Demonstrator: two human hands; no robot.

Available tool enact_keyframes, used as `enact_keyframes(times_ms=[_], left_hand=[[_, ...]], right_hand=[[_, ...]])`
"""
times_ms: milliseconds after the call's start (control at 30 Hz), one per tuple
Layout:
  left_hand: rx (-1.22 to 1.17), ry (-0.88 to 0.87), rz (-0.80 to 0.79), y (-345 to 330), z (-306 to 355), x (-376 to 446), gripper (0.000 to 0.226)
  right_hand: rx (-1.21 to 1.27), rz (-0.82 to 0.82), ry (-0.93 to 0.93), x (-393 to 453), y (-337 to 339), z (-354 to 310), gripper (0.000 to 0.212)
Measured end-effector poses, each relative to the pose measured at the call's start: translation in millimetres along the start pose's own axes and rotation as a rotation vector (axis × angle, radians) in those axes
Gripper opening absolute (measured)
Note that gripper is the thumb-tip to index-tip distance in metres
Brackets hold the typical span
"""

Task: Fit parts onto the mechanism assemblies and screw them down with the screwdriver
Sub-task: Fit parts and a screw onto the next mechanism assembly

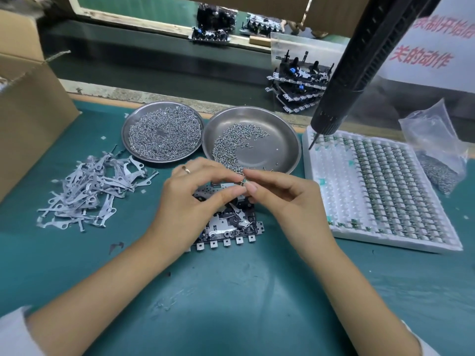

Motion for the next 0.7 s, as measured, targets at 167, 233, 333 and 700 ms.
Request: enact_keyframes(times_ms=[167, 233, 333, 700], left_hand=[[0.144, -0.125, -0.011, 3.7, 10.1, 0.4, 0.023], [0.211, -0.168, -0.029, 4.7, 13.1, 0.2, 0.025], [0.293, -0.228, -0.083, 3.3, 16.7, -1.9, 0.025], [0.15, -0.015, -0.168, 23.1, -8.4, -15.4, 0.021]], right_hand=[[-0.077, -0.066, 0.075, -3.6, -2.1, -7.0, 0.016], [-0.123, -0.09, 0.116, -5.5, -3.0, -10.9, 0.017], [-0.158, -0.124, 0.172, -9.1, -5.2, -15.6, 0.021], [-0.54, -0.225, 0.487, -25.4, -27.8, -18.8, 0.011]])
Point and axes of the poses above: each hand's wrist, its own x-axis towards the middle knuckle, its own y-axis out of the back of the hand, z = x × y, the point moved 8 cm from there along x, towards the middle knuckle, and after that the axes turned 5 degrees about y, right-handed, at the moved point
